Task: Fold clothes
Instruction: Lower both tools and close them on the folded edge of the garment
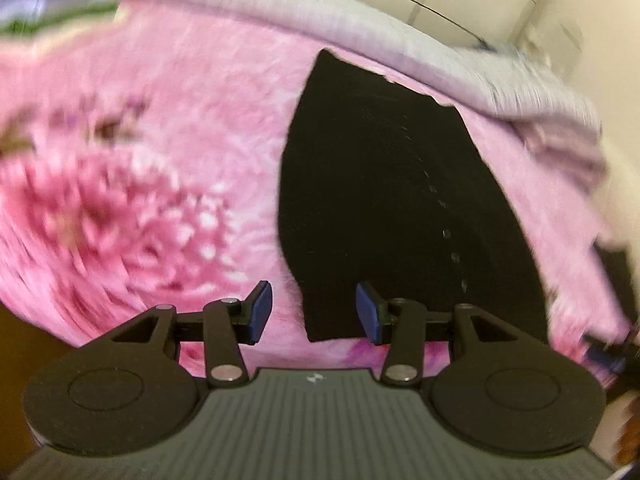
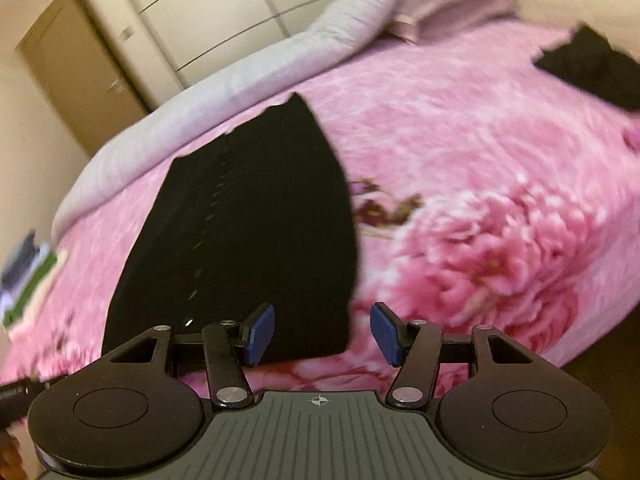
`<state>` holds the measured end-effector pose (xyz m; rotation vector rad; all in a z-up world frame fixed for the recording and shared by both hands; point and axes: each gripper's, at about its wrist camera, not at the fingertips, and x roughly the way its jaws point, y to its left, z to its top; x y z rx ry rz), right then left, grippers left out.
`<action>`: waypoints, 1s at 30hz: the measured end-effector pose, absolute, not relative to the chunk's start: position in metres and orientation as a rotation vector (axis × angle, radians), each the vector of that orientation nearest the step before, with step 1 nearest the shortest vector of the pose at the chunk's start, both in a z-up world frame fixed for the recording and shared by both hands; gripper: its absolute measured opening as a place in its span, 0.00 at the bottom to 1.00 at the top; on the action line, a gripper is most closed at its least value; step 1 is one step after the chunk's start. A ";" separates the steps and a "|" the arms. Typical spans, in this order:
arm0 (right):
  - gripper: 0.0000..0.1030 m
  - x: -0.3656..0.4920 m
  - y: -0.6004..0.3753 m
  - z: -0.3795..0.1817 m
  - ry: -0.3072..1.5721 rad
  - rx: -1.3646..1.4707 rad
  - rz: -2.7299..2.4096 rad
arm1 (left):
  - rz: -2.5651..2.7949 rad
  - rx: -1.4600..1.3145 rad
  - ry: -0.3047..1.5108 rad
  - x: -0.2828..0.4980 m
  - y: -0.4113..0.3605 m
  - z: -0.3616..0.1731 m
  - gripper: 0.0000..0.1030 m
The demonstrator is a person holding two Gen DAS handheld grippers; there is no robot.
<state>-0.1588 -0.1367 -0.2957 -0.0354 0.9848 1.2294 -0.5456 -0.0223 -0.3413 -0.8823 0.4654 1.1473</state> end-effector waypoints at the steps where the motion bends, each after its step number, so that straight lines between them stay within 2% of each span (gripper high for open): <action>1: 0.55 -0.151 -0.135 -0.301 1.015 -0.001 1.230 | 1.134 -0.931 0.439 -0.551 -0.016 -0.347 0.40; 4: 0.55 -0.129 -0.132 -0.316 1.104 0.103 1.228 | 1.092 -1.066 0.366 -0.565 0.001 -0.365 0.40; 12: 0.55 -0.090 -0.116 -0.362 1.355 0.334 1.198 | 1.006 -1.219 0.289 -0.566 0.027 -0.405 0.39; 20: 0.54 -0.087 -0.094 -0.365 1.378 0.298 1.277 | 0.883 -1.308 0.197 -0.558 0.047 -0.421 0.40; 24: 0.43 -0.092 -0.091 -0.368 1.395 0.250 1.321 | 0.852 -1.289 0.184 -0.558 0.040 -0.425 0.39; 27: 0.30 -0.094 -0.098 -0.376 1.432 0.261 1.336 | 0.846 -1.280 0.182 -0.558 0.034 -0.429 0.35; 30: 0.25 -0.090 -0.099 -0.382 1.463 0.300 1.328 | 0.842 -1.272 0.195 -0.554 0.036 -0.427 0.35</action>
